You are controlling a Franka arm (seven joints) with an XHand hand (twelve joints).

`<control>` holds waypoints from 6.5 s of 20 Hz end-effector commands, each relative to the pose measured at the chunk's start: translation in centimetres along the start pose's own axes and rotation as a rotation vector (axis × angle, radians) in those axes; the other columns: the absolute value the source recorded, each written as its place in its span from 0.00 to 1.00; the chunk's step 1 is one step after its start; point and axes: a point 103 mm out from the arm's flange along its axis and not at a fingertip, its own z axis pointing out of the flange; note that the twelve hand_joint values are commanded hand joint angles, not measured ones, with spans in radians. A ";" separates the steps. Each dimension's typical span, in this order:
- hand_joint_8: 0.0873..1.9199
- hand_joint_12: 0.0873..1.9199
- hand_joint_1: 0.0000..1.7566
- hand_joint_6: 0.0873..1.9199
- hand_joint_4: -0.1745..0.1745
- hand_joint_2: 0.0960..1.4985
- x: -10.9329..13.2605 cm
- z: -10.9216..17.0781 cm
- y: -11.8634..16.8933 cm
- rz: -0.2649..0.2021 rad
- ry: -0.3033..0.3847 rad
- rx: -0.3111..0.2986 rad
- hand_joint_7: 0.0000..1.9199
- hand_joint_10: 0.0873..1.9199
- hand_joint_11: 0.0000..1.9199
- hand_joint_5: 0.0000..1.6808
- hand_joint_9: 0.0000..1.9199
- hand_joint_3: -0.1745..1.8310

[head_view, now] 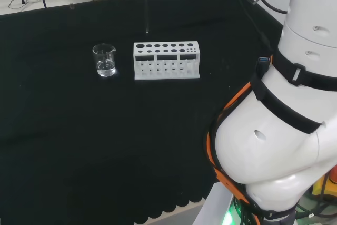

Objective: Put the glass rod back on the white test tube rack.

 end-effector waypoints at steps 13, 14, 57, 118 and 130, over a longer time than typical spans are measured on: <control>0.52 0.49 0.76 0.23 0.00 0.28 3.8 1.3 -0.9 -0.064 0.000 0.017 0.68 0.31 0.78 0.77 0.92 0.57; 0.52 0.49 0.76 0.23 0.00 0.28 3.9 1.4 -1.0 -0.065 0.000 0.018 0.68 0.31 0.79 0.77 0.92 0.57; 0.52 0.49 0.76 0.24 0.00 0.28 3.6 3.0 1.0 -0.083 0.021 0.029 0.68 0.30 0.79 0.77 0.92 0.57; 0.51 0.49 0.76 0.24 0.00 0.28 0.5 10.7 2.2 -0.042 0.017 0.182 0.68 0.30 0.78 0.77 0.92 0.57; 0.42 0.44 0.75 0.28 0.00 0.31 -0.3 10.8 2.1 -0.026 0.040 0.192 0.69 0.29 0.81 0.76 0.92 0.53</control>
